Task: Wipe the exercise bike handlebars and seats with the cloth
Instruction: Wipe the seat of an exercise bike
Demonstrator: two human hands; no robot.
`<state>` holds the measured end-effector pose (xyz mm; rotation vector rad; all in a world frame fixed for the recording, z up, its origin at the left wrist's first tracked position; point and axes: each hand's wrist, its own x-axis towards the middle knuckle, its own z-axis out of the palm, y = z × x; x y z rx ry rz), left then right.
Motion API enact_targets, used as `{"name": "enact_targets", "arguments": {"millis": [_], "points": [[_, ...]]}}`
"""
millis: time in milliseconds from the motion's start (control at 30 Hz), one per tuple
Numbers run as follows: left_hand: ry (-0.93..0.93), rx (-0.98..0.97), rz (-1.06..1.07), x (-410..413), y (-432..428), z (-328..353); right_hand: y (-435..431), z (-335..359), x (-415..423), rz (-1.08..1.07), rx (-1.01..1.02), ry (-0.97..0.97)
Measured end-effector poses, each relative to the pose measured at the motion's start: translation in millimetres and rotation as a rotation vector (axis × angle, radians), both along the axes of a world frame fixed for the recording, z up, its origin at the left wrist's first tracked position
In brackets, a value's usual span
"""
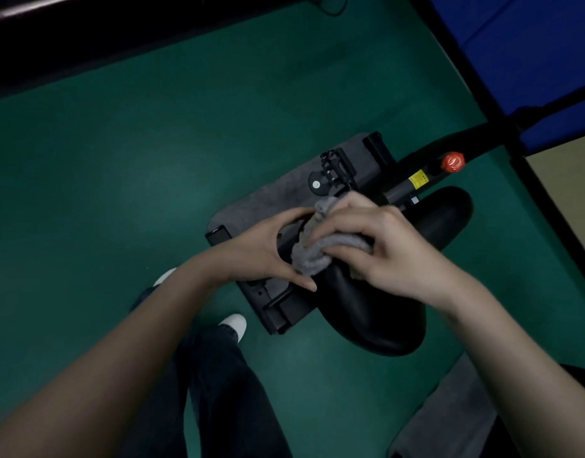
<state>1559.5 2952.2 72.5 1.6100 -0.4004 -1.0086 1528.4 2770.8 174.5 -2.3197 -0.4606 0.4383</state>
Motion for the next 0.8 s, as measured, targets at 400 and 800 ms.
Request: {"name": "enact_targets", "arguments": {"millis": [400,800], "points": [[-0.151,0.067,-0.108,8.5,1.1,8.8,-0.5,-21.3,-121.5,-0.676,0.077,-0.357],[-0.275,0.076,-0.158,17.0,-0.8,8.3,35.2,-69.3,-129.0,-2.059,0.608,-0.65]]}}
